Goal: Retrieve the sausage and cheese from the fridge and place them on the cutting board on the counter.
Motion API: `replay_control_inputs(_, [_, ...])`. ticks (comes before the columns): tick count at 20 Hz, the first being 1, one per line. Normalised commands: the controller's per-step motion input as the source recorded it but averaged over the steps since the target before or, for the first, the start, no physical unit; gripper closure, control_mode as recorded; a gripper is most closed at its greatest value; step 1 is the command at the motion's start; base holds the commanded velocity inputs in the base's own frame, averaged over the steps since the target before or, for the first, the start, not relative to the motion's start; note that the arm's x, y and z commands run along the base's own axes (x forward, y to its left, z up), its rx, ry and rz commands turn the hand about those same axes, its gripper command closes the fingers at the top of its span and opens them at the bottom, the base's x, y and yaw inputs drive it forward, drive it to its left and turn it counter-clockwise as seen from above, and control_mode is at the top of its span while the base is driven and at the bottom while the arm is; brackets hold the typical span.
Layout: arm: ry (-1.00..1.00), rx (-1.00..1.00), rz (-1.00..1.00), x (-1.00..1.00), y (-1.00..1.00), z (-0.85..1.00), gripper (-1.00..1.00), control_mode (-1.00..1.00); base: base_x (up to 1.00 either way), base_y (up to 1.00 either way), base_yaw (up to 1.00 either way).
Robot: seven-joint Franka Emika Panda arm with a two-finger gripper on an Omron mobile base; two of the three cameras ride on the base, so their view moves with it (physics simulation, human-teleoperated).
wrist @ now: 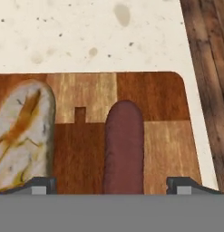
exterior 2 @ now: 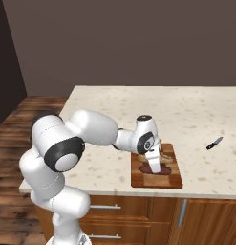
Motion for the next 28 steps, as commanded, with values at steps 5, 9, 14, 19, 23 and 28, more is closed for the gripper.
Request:
replay_control_inputs(5, [-0.3, 0.0, 0.0, -0.23, 0.2, 0.99, -1.0, -1.0, 0.0, 0.0, 0.0])
replay_control_inputs(9, [-0.15, 0.0, 0.15, -0.01, 0.71, 1.0, -1.0, -1.0, 0.0, 0.0, 0.0])
replay_control_inputs(14, [-0.02, -0.05, 0.43, 0.01, 0.99, 0.91, -1.0, -1.0, 0.0, 0.0, 0.0])
replay_control_inputs(19, [-0.01, -0.09, 0.75, 0.0, 0.8, 0.87, -1.0, -1.0, 0.0, 0.0, 0.0])
replay_control_inputs(23, [0.0, -0.15, 0.87, -0.19, 0.61, 0.65, -1.0, -1.0, 0.0, 0.0, 0.0])
replay_control_inputs(28, [-0.08, -0.29, 0.73, -0.45, 0.86, 0.33, -1.0, -1.0, 0.0, 0.0, 0.0])
